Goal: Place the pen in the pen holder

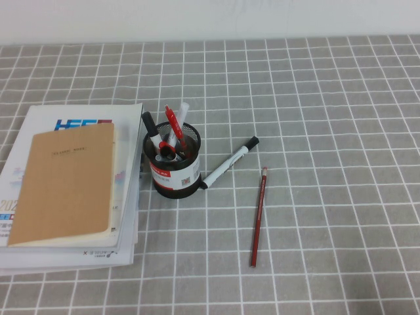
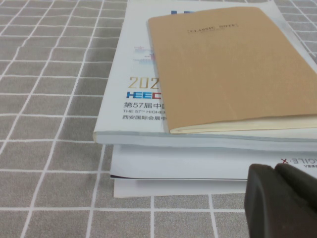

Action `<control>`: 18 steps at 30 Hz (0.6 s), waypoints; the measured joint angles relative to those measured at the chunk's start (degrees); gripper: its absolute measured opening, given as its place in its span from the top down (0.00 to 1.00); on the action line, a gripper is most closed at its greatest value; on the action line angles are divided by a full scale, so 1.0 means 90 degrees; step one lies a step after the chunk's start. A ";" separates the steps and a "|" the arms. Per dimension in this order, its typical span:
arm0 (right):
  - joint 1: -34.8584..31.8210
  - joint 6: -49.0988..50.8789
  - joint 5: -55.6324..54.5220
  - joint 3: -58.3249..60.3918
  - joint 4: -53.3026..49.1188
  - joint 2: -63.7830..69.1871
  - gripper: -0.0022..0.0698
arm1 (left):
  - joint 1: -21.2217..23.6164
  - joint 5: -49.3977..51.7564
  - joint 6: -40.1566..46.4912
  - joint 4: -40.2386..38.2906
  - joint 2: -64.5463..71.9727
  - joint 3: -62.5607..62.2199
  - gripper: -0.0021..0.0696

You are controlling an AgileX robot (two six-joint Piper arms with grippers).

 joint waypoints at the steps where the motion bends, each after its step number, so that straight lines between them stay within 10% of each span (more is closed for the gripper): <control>1: 0.0000 0.0000 -0.0162 0.0000 0.0731 0.0000 0.99 | 0.0000 0.0000 0.0000 0.0000 0.0000 0.0000 0.98; 18: 0.0000 -0.0682 0.0455 -0.0346 0.2548 0.0016 0.99 | 0.0000 0.0000 0.0000 0.0000 0.0000 0.0000 0.98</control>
